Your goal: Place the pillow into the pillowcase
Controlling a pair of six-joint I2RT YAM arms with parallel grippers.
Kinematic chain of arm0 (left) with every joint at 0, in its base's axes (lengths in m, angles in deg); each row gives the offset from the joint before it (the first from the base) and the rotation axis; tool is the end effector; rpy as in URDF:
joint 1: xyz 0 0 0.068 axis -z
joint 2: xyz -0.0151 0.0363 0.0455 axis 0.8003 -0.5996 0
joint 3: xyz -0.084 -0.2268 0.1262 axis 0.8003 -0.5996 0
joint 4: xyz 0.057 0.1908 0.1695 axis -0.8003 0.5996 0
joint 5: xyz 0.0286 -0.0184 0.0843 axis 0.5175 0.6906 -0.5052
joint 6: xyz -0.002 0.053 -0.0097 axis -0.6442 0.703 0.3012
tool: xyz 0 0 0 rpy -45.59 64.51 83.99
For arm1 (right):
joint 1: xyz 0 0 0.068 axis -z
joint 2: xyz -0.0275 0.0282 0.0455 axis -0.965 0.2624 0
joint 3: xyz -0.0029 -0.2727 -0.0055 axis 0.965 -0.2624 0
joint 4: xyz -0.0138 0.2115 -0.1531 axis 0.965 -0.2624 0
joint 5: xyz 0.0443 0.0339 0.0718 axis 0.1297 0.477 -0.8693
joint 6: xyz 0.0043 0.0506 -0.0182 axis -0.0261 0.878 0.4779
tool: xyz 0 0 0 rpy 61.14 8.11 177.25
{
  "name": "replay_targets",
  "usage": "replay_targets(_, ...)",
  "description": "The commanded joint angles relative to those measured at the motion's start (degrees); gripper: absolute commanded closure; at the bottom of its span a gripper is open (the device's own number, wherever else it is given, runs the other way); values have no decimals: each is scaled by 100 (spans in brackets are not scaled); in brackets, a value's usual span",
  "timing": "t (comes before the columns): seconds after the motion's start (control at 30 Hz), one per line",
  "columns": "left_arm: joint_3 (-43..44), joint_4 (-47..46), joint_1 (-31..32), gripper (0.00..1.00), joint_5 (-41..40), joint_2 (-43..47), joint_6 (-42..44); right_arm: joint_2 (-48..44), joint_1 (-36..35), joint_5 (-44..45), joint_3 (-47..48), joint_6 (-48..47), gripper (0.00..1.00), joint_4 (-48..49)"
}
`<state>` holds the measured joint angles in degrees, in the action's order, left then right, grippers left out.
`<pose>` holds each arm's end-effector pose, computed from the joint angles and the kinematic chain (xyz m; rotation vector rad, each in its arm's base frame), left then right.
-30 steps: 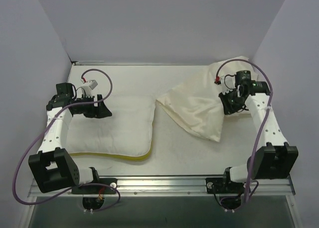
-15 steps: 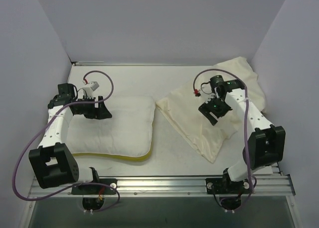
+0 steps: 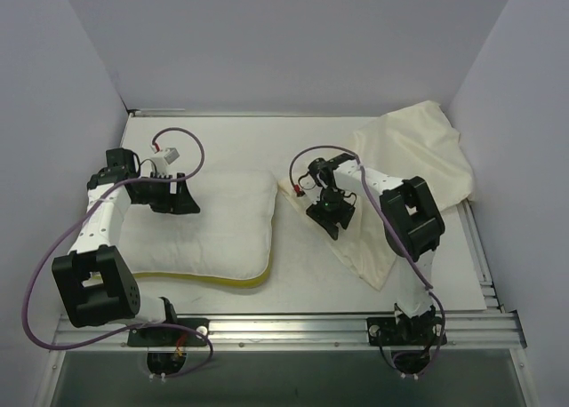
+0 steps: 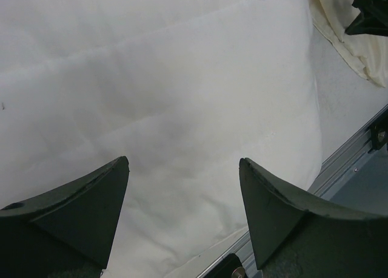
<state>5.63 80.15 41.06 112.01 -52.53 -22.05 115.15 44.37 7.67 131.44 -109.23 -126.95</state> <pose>0.2682 0.0328 0.2611 0.3000 2.4572 -0.8025 0.3250 0.1961 0.1560 -1.2915 2.6965 0.2065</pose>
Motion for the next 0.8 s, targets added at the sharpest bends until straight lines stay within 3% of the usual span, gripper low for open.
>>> replay_targets(0.0, 188, 115, -21, 18, 133, 13, 219, 91, 18, -51, 456, 359, 57, 57)
replay_targets(0.07, 188, 115, -21, 18, 142, 13, 228, 188, 9, -103, 544, 403, 64, 128)
replay_targets(0.17, 214, 115, -21, 18, 125, -39, 219, 434, 18, -139, 772, 491, 95, 234)
replay_targets(0.2, 214, 115, -29, 18, 125, -48, 228, 531, 61, -130, 833, 526, 100, 295)
replay_targets(0.33, 276, 124, -29, 19, 116, -75, 236, 497, 228, -226, 1220, 693, 100, 295)
replay_targets(0.5, 337, 124, -21, 19, 168, -31, 298, -327, 431, -736, 1011, 851, 99, 260)
replay_targets(0.53, 337, 115, -21, 19, 195, -40, 307, -399, 440, -789, 966, 869, 84, 234)
replay_targets(0.57, 346, 115, -21, 19, 212, -48, 307, -443, 414, -885, 948, 913, 47, 199)
replay_targets(0.6, 338, 115, -21, 19, 213, -75, 298, -479, 405, -929, 905, 931, 36, 129)
replay_targets(0.67, 346, 115, -21, 19, 265, -118, 289, -470, 291, -834, 869, 1105, 22, 137)
replay_targets(0.77, 372, 115, -21, 19, 300, -154, 210, -339, 124, -632, 834, 1369, 21, 259)
